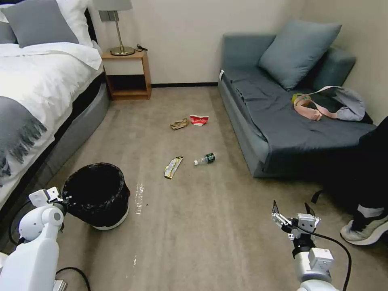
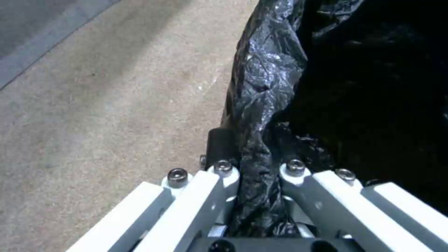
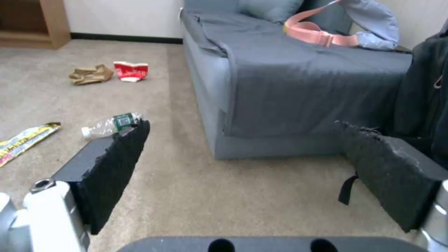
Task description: Pick up the trash bin, then pick up the garbage on the floor and place it into the trash bin.
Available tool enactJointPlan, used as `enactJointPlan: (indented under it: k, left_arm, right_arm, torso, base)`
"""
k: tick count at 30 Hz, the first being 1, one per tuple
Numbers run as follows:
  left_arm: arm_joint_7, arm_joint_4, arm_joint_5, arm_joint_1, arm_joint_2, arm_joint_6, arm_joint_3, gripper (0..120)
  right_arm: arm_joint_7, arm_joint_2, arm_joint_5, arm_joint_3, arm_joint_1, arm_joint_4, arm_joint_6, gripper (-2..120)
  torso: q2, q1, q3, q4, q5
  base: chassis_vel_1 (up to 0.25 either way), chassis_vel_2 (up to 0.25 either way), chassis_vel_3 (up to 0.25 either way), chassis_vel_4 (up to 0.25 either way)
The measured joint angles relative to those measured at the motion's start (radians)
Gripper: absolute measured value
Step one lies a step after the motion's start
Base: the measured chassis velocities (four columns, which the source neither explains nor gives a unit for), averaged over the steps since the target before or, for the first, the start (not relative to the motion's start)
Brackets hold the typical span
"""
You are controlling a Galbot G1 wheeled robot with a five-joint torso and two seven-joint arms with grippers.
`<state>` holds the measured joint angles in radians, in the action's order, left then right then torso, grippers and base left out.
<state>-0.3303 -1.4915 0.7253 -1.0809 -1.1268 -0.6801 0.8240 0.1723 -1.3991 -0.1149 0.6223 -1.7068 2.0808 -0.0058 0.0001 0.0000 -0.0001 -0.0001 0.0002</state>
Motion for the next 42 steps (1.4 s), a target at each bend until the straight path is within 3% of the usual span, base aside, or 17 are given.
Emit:
enactJointPlan:
  k: [12,26,28,35,42]
  left_arm:
    - [0.051,-0.040,-0.029,-0.039,-0.012,0.028,0.009,4]
    - [0.064,-0.218,-0.004,-0.157,-0.004,0.038,0.038,2]
    - [0.056,-0.292,0.036,-0.197,0.011,0.036,0.050,2]
    - [0.024,-0.397,0.121,-0.263,0.052,0.025,0.085,2]
    - [0.013,-0.436,0.125,-0.298,0.056,0.024,0.116,2]
  right_arm:
    - [0.000,0.009,0.003,-0.002,0.001,0.010,-0.006,100]
    - [-0.027,0.147,-0.058,-0.008,0.014,0.060,-0.125,100]
    - [-0.033,0.186,-0.106,-0.011,0.014,0.071,-0.143,100]
    - [-0.042,0.249,-0.143,-0.028,0.015,0.104,-0.168,100]
    - [-0.071,0.270,-0.121,-0.036,0.017,0.109,-0.155,100]
  torso:
    - [0.000,0.000,0.000,0.0001,-0.0003]
    - [0.000,0.000,0.000,0.0002,-0.0003]
    - [0.000,0.000,0.000,0.0002,-0.0001]
    - [0.000,0.000,0.000,0.0001,-0.0001]
    - [0.000,0.000,0.000,0.0001,-0.0002]
  base:
    - [0.000,0.000,0.000,0.000]
    - [0.000,0.000,0.000,0.000]
    - [0.000,0.000,0.000,0.000]
    - [0.000,0.000,0.000,0.000]
    - [0.000,0.000,0.000,0.000]
